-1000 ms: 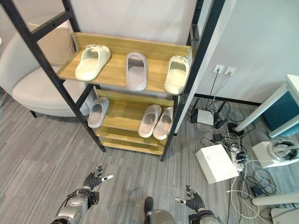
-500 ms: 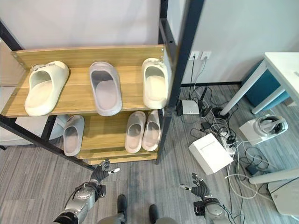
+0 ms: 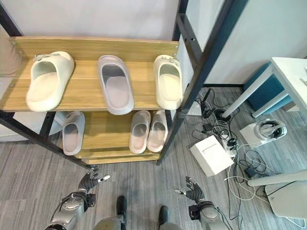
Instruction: Arrange the slippers neatly on the shoe rack.
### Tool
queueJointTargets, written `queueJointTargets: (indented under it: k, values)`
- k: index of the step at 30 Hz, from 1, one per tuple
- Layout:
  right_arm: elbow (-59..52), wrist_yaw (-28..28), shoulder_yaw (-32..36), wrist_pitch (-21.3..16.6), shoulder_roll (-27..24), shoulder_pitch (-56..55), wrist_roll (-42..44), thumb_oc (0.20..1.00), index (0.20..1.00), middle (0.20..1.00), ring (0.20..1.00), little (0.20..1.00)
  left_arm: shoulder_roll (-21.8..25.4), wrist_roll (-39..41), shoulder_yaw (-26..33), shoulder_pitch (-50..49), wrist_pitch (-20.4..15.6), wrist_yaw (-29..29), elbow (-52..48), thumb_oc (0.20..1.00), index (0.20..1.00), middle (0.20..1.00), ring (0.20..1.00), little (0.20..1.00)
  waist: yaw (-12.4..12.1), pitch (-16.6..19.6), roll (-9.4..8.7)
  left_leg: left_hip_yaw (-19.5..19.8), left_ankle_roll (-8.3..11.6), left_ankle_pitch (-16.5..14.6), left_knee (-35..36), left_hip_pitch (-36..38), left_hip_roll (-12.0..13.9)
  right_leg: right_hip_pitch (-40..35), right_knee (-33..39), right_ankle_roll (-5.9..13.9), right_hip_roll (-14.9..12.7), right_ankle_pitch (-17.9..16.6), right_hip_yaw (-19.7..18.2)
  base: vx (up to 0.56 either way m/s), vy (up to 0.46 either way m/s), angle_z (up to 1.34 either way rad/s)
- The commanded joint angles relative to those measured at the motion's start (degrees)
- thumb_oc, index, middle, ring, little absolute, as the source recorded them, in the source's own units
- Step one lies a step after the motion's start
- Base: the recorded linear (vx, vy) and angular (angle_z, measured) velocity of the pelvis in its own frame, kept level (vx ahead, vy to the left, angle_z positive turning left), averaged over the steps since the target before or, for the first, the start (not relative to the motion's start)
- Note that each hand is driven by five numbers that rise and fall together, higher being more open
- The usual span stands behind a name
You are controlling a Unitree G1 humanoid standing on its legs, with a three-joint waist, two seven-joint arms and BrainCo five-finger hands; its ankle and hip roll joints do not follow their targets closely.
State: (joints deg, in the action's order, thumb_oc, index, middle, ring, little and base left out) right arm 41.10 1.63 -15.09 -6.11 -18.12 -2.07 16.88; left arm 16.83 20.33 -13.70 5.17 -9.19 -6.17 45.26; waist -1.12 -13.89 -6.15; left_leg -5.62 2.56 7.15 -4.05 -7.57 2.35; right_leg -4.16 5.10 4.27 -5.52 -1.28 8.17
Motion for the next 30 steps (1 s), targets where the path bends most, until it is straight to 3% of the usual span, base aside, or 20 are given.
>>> queueJointTargets:
  k: [1,3,4,5,6,7,9,10,12,14,16,18,20,24,29,30]
  values:
    - [-2.17,0.12,2.00,-1.56,-4.80,-0.44,0.53,1.000,1.000,1.000,1.000,1.000,-1.66,0.39,-2.19,2.75,-1.60,1.05,-0.58,1.000,1.000,1.000,1.000,1.000,0.38,0.83,1.42,1.14,3.05,-1.33,-0.27,-0.28,2.32,-0.65,-1.92,1.56,0.60,1.24,-0.18,0.03,0.100,0.80]
    - [-1.97,0.66,2.33,-1.64,-4.88,-0.35,0.72,1.000,1.000,1.000,1.000,1.000,-1.90,0.29,-2.77,2.94,-1.69,0.38,0.07,1.000,1.000,1.000,1.000,1.000,0.79,1.88,2.07,1.02,4.18,2.78,5.72,-0.92,6.66,-0.97,-2.06,2.62,-0.52,2.42,0.80,0.12,0.167,0.38]
    - [-1.97,0.66,2.33,-1.65,-4.88,-0.35,0.72,1.000,1.000,1.000,1.000,1.000,-1.90,0.29,-2.77,2.94,-1.70,0.38,0.08,1.000,1.000,1.000,1.000,1.000,0.81,1.84,2.06,1.02,4.19,2.87,5.88,-0.81,6.64,-1.01,-2.08,2.62,-0.53,2.46,0.82,0.12,0.177,0.28]
    - [-1.74,0.87,2.48,-1.68,-4.94,-0.28,0.79,1.000,1.000,1.000,1.000,1.000,-2.15,0.09,-3.11,3.26,-1.69,0.18,0.55,1.000,1.000,1.000,1.000,1.000,1.04,1.94,2.39,0.32,4.93,4.45,6.96,-1.64,8.25,-1.46,-1.79,3.00,-1.12,2.79,0.94,0.24,0.316,0.12]
    - [-1.71,0.65,2.15,-1.42,-5.20,0.00,0.55,1.000,1.000,1.000,1.000,1.000,-2.55,0.13,-3.33,2.97,-1.57,0.54,0.44,1.000,1.000,1.000,1.000,1.000,0.67,2.68,3.19,2.05,5.76,3.47,7.55,-0.26,8.76,-3.65,-0.45,4.21,-2.97,3.05,0.68,0.38,0.538,-0.06]
    - [-1.51,0.81,2.48,-1.13,-4.73,0.06,0.14,1.000,1.000,1.000,1.000,1.000,-2.73,-0.07,-3.93,2.97,-1.52,0.80,0.68,1.000,1.000,1.000,1.000,1.000,0.97,3.49,3.35,0.84,5.59,2.59,7.64,0.34,7.46,-4.08,-0.29,5.32,-5.05,2.24,0.61,0.38,0.568,-0.10]
    - [-1.71,0.86,2.68,-0.99,-4.31,0.17,0.28,1.000,1.000,1.000,1.000,1.000,-2.67,0.06,-3.96,2.68,-1.44,1.02,0.19,1.000,1.000,1.000,1.000,1.000,0.64,3.59,3.12,0.61,5.12,1.58,7.27,0.67,6.68,-3.44,-0.68,5.81,-6.13,1.69,0.01,0.12,0.297,-0.03]
    - [-2.17,0.99,2.41,-0.89,-3.49,1.08,0.62,1.000,1.000,1.000,1.000,1.000,-2.23,0.18,-4.00,2.72,-1.55,0.94,0.28,1.000,1.000,1.000,1.000,1.000,0.23,3.36,2.32,-0.20,3.51,-0.80,5.94,0.48,5.12,-1.35,-2.55,6.65,-8.19,0.58,-1.62,0.03,0.248,0.07]
    - [-2.04,1.09,2.11,-0.95,-3.16,1.62,0.59,1.000,1.000,1.000,1.000,1.000,-2.04,0.11,-4.03,2.73,-1.48,0.96,0.16,1.000,1.000,1.000,1.000,1.000,-0.08,3.13,2.05,-0.56,2.85,-1.42,5.55,0.41,4.58,-0.24,-3.63,6.86,-8.78,-0.21,-2.15,0.03,0.244,-0.15]
    - [-2.63,0.85,0.66,-0.82,-2.15,3.14,0.25,1.000,1.000,1.000,1.000,1.000,-0.87,0.01,-4.17,2.59,-1.60,1.13,-0.28,1.000,1.000,1.000,1.000,1.000,-0.71,1.93,1.81,-1.12,0.13,-2.89,6.37,1.12,1.20,4.44,-10.57,7.22,-11.02,-7.36,-4.80,0.07,0.390,-0.22]
    - [-2.69,0.83,0.31,-0.83,-1.76,3.14,0.07,1.000,1.000,1.000,1.000,1.000,-0.45,-0.42,-4.08,2.40,-1.55,1.21,-0.37,1.000,1.000,1.000,1.000,1.000,-0.80,1.84,2.01,-1.22,0.10,-3.20,7.31,2.06,1.02,6.36,-10.15,7.05,-9.94,-7.32,-4.35,0.09,0.181,-0.14]
    - [-2.17,0.61,-0.55,-0.88,-2.05,3.94,-0.52,1.000,1.000,1.000,1.000,1.000,0.45,-0.64,-3.24,3.50,-1.63,0.57,0.79,1.000,1.000,1.000,1.000,1.000,0.12,0.82,1.79,-1.63,0.22,-4.30,8.34,4.47,0.98,10.62,-3.36,6.92,-5.76,-6.02,-1.43,0.14,0.012,-0.22]
    - [-2.12,0.66,-0.74,-0.97,-2.07,3.36,-0.53,1.000,1.000,1.000,1.000,1.000,-0.02,-0.46,-3.54,3.58,-1.54,0.86,1.30,1.000,1.000,1.000,1.000,1.000,0.82,0.83,1.82,-0.55,0.31,-3.86,7.86,4.90,0.87,8.52,-3.26,6.59,-4.90,-4.90,-4.47,0.09,-0.028,0.05]
    - [-2.07,0.74,-0.48,-0.81,-2.61,1.99,-1.77,1.000,1.000,1.000,1.000,1.000,-1.12,-0.07,-3.42,3.29,-1.46,1.01,2.11,1.000,1.000,1.000,1.000,1.000,0.91,2.16,1.61,-0.46,1.20,-3.37,9.00,7.04,1.96,4.28,-0.10,5.55,-3.64,-3.68,-2.36,0.10,-0.100,0.40]
    - [-22.70,0.79,-2.15,-2.64,-8.55,-0.32,-15.50,1.000,1.000,1.000,1.000,1.000,-1.32,-2.97,-3.85,3.65,-1.12,1.45,0.42,1.000,1.000,1.000,1.000,1.000,1.96,2.75,1.70,0.31,2.38,-3.24,9.05,7.49,2.83,2.41,-0.10,5.30,-2.85,-1.81,-1.45,0.05,-0.095,0.16]
    - [-32.37,-0.47,-0.22,-3.89,-11.19,-3.16,-16.47,1.000,1.000,1.000,1.000,1.000,-1.22,-3.79,-3.43,3.83,-1.09,1.37,0.34,1.000,1.000,1.000,1.000,1.000,2.55,3.07,1.67,0.24,2.47,-3.47,9.05,7.95,2.90,1.95,-0.10,5.34,-2.85,-1.51,-1.52,0.05,-0.037,-0.03]
